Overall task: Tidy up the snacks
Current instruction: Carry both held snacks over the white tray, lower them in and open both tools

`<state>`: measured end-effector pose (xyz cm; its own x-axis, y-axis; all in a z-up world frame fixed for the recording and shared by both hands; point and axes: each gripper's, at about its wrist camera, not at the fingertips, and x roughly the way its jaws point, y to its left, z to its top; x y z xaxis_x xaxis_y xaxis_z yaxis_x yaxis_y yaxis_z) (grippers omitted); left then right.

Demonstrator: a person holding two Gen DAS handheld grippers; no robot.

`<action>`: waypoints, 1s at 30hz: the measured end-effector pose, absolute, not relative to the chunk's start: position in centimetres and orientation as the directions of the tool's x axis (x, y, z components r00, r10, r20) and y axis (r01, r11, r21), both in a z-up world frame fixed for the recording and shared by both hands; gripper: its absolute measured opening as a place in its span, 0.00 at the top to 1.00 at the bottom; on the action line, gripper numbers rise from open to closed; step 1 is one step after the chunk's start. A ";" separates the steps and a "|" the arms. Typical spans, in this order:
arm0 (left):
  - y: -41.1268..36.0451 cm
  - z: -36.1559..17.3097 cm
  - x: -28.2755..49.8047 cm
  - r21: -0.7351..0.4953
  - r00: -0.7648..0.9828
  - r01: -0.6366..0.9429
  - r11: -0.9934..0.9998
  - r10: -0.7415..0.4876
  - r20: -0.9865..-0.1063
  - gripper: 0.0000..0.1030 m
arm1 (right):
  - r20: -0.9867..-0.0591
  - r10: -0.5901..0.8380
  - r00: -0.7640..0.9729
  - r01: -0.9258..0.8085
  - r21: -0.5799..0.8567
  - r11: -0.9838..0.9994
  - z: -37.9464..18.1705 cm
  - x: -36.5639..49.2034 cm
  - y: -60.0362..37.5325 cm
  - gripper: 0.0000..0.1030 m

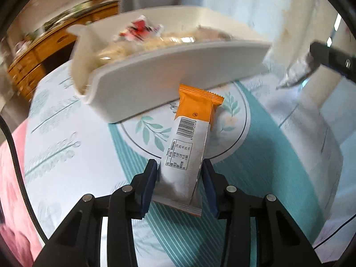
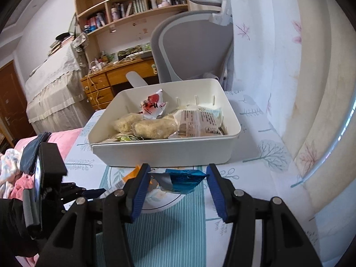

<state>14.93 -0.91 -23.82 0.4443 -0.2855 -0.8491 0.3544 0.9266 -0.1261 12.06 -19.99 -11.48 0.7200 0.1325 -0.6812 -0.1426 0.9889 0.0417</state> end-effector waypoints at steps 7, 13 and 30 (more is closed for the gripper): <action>0.4 -19.0 13.4 -0.179 0.529 0.215 0.960 -0.268 -0.805 0.62 | -0.645 0.198 0.738 -0.217 0.052 0.975 -8.8 12.3 -20.6 0.49; 0.4 -15.2 15.5 -0.229 0.629 0.135 0.964 -0.262 -0.732 0.62 | -0.613 0.207 0.763 -0.237 0.032 0.971 -6.8 14.2 -21.3 0.49; 0.4 -14.0 25.8 -0.249 0.713 -0.052 0.967 -0.139 -0.688 0.60 | -0.683 0.214 0.698 -0.196 0.105 0.975 -10.7 22.7 -23.6 0.49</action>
